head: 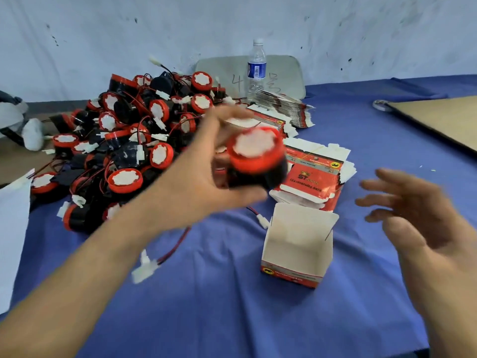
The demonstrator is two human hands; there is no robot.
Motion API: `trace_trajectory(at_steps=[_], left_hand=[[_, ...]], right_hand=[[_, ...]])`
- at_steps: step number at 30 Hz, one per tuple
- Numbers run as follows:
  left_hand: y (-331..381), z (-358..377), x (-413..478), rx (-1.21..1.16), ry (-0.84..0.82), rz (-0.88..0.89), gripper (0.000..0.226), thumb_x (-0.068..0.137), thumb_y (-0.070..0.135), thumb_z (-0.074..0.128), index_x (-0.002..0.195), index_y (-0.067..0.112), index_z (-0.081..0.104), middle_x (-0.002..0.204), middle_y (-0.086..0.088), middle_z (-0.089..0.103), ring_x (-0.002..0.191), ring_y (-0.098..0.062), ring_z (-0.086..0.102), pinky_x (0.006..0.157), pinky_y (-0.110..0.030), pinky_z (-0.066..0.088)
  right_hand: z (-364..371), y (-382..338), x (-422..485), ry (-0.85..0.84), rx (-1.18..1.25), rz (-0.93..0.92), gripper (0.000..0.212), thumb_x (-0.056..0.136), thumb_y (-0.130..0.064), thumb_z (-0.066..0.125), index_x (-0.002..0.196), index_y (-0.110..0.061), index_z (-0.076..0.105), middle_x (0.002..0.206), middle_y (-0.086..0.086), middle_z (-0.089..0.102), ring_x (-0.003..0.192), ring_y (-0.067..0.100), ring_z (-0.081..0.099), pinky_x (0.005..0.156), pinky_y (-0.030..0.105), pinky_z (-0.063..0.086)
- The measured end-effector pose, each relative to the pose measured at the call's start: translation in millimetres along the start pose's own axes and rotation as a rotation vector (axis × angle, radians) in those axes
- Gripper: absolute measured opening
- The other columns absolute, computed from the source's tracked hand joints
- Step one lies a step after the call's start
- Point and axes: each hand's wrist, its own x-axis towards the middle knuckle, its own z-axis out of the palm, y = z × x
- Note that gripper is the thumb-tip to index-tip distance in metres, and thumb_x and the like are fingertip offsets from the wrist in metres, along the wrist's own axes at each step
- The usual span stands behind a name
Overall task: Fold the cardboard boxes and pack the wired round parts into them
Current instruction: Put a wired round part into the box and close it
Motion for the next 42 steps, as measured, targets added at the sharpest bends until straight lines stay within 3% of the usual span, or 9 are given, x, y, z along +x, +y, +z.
trace_trajectory(at_steps=[7, 10, 15, 17, 21, 25, 30, 37, 42], left_hand=[[0, 39, -12, -0.038, -0.148, -0.121, 0.066, 0.071, 0.001, 0.081, 0.125, 0.028, 0.053, 0.122, 0.012, 0.059, 0.108, -0.011, 0.065, 0.088, -0.024, 0.053], [-6, 39, -20, 0.033, -0.184, -0.168, 0.062, 0.076, 0.002, 0.079, 0.123, 0.032, 0.050, 0.117, 0.021, 0.057, 0.082, -0.014, 0.070, 0.065, -0.022, 0.055], [-8, 19, -21, 0.646, -0.165, -0.020, 0.022, 0.080, 0.007, 0.076, 0.093, 0.020, 0.064, 0.082, 0.023, 0.061, 0.059, 0.002, 0.053, 0.060, -0.006, 0.038], [-4, 16, -20, 0.863, -0.226, 0.058, 0.010, 0.083, 0.013, 0.074, 0.088, 0.019, 0.067, 0.074, 0.017, 0.059, 0.064, 0.003, 0.052, 0.065, -0.011, 0.041], [-4, 29, -16, 1.230, -0.251, 0.039, 0.015, 0.095, 0.040, 0.048, 0.105, 0.036, 0.059, 0.100, 0.012, 0.061, 0.094, -0.011, 0.058, 0.067, -0.030, 0.043], [-13, 54, -4, 1.260, -0.421, 0.085, 0.014, 0.100, 0.020, 0.046, 0.108, 0.028, 0.053, 0.103, 0.005, 0.055, 0.099, -0.019, 0.056, 0.073, -0.039, 0.049], [-14, 61, -2, 1.317, -0.413, 0.280, 0.026, 0.075, 0.002, 0.074, 0.079, 0.023, 0.060, 0.070, 0.005, 0.058, 0.066, -0.019, 0.057, 0.044, -0.025, 0.030], [1, 45, 13, 1.398, -0.479, 0.107, 0.012, 0.095, 0.047, 0.048, 0.104, 0.041, 0.046, 0.096, 0.012, 0.047, 0.096, -0.012, 0.053, 0.052, -0.027, 0.023], [23, 20, 21, 0.917, -0.404, 0.015, 0.008, 0.075, 0.036, 0.073, 0.076, 0.031, 0.066, 0.065, 0.024, 0.058, 0.069, 0.006, 0.056, 0.063, -0.013, 0.041]], right_hand=[[24, -29, 22, -0.427, -0.215, -0.053, 0.050, 0.079, -0.036, 0.074, 0.126, -0.026, 0.059, 0.126, -0.007, 0.062, 0.121, 0.019, 0.057, 0.099, 0.039, 0.047], [18, -25, 17, -0.457, -0.345, -0.021, 0.059, 0.069, -0.038, 0.078, 0.124, -0.035, 0.058, 0.119, -0.014, 0.061, 0.114, 0.011, 0.059, 0.093, 0.031, 0.049], [19, -13, 6, -0.423, -0.639, 0.004, 0.059, 0.067, -0.039, 0.081, 0.114, -0.054, 0.048, 0.107, -0.031, 0.055, 0.092, -0.009, 0.055, 0.079, 0.010, 0.043], [22, -10, 2, -0.464, -0.757, 0.040, 0.054, 0.068, -0.043, 0.076, 0.117, -0.047, 0.053, 0.111, -0.028, 0.056, 0.093, -0.001, 0.057, 0.079, 0.017, 0.045], [27, -5, -5, -0.531, -0.975, 0.046, 0.055, 0.070, -0.036, 0.080, 0.120, -0.025, 0.061, 0.119, -0.008, 0.063, 0.098, 0.026, 0.061, 0.078, 0.037, 0.050], [26, -3, -7, -0.601, -1.064, 0.051, 0.049, 0.076, -0.033, 0.075, 0.121, -0.021, 0.060, 0.115, -0.003, 0.060, 0.104, 0.023, 0.055, 0.078, 0.038, 0.051], [24, 1, -8, -0.697, -0.972, 0.079, 0.020, 0.087, -0.024, 0.064, 0.103, -0.012, 0.064, 0.113, 0.002, 0.048, 0.091, 0.019, 0.049, 0.076, 0.036, 0.049], [28, 5, -8, -0.740, -1.038, 0.059, 0.030, 0.098, -0.031, 0.040, 0.122, -0.025, 0.056, 0.119, -0.009, 0.049, 0.114, 0.012, 0.042, 0.081, 0.037, 0.050], [33, 5, -3, -0.743, -1.090, 0.067, 0.021, 0.096, -0.035, 0.046, 0.113, -0.029, 0.058, 0.107, -0.013, 0.052, 0.108, 0.010, 0.044, 0.079, 0.034, 0.048]])
